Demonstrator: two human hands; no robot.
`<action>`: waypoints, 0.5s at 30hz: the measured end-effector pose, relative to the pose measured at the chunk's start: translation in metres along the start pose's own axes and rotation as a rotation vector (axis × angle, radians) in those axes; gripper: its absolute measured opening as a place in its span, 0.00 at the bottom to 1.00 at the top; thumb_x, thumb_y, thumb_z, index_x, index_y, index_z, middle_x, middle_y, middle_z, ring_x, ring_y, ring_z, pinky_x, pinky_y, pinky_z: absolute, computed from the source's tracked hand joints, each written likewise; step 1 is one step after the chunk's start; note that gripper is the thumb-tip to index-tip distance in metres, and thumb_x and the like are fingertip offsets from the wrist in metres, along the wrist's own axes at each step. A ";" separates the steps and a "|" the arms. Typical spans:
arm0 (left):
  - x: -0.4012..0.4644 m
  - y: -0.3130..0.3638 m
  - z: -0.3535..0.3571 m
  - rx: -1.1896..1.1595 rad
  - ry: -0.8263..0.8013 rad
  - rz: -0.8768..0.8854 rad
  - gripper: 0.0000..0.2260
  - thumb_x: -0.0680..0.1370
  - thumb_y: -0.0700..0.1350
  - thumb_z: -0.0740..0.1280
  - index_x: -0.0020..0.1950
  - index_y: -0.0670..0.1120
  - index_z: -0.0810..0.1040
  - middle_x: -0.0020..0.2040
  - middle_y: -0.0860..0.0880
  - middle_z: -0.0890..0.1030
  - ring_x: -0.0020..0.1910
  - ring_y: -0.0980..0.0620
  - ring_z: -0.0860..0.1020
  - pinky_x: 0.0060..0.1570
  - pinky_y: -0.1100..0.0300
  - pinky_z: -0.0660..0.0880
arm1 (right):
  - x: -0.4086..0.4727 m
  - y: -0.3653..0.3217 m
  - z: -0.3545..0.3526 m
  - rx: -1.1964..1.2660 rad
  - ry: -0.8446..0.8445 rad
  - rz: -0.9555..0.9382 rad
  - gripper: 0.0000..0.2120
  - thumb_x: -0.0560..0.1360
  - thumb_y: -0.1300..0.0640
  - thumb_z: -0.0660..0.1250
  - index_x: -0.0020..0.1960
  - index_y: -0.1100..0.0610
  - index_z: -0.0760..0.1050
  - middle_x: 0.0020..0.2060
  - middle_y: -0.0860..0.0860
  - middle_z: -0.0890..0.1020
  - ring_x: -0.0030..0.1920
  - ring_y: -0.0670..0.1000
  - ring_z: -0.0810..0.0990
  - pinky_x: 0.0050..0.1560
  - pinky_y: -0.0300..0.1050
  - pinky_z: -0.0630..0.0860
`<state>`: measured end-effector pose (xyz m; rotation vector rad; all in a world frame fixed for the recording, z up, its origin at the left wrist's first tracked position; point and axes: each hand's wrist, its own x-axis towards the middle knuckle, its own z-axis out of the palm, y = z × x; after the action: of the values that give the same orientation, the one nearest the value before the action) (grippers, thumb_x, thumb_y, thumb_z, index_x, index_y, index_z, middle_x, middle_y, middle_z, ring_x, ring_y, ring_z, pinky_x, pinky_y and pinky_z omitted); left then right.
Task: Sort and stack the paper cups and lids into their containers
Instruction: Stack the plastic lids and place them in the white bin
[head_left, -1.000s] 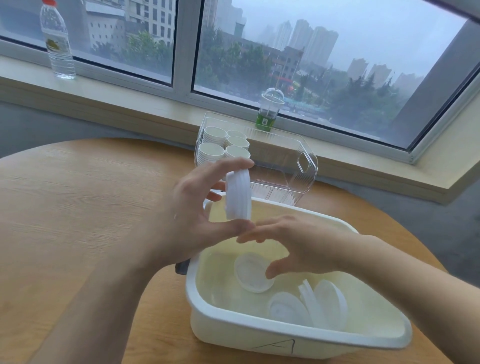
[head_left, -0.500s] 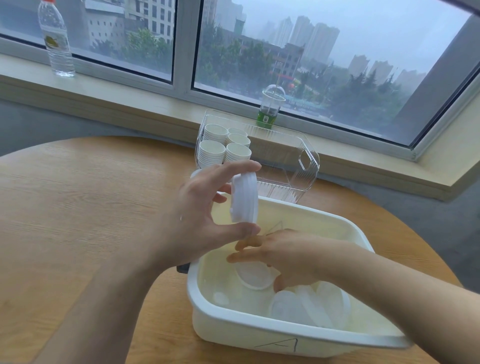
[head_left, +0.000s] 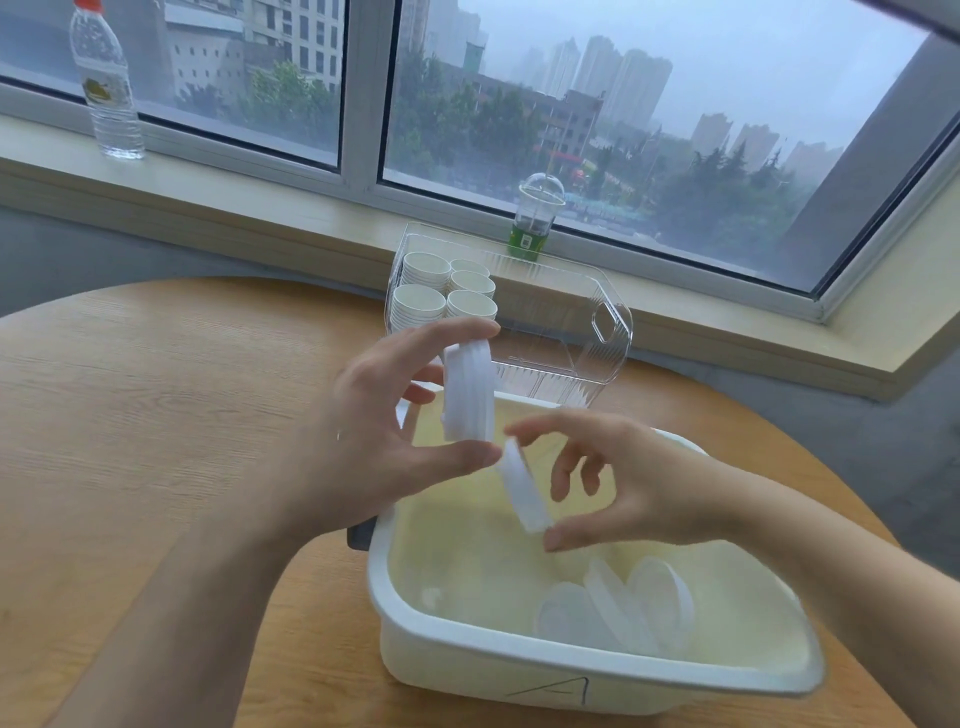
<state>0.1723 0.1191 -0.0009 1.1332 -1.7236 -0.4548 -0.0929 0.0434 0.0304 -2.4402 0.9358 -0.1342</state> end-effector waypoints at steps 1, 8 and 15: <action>0.000 0.001 0.000 0.003 0.002 -0.003 0.35 0.68 0.54 0.83 0.71 0.70 0.72 0.64 0.71 0.76 0.62 0.65 0.77 0.52 0.73 0.74 | -0.005 0.001 -0.003 0.074 0.047 -0.002 0.39 0.67 0.49 0.85 0.73 0.39 0.70 0.66 0.40 0.77 0.52 0.49 0.83 0.52 0.43 0.79; -0.001 0.009 0.006 0.009 -0.009 0.008 0.36 0.67 0.51 0.84 0.71 0.70 0.73 0.64 0.72 0.75 0.61 0.65 0.77 0.51 0.76 0.71 | -0.015 -0.004 -0.014 0.408 0.287 -0.069 0.38 0.67 0.56 0.83 0.73 0.48 0.72 0.65 0.46 0.80 0.64 0.53 0.82 0.61 0.57 0.81; -0.001 0.014 0.014 0.042 -0.038 0.088 0.36 0.68 0.53 0.83 0.73 0.66 0.73 0.67 0.66 0.78 0.63 0.60 0.79 0.59 0.68 0.75 | -0.011 -0.025 -0.009 0.471 0.213 -0.063 0.37 0.68 0.59 0.82 0.73 0.48 0.71 0.65 0.47 0.81 0.65 0.52 0.82 0.65 0.59 0.80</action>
<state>0.1538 0.1243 0.0025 1.0799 -1.8160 -0.3899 -0.0891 0.0618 0.0519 -2.0414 0.8051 -0.5787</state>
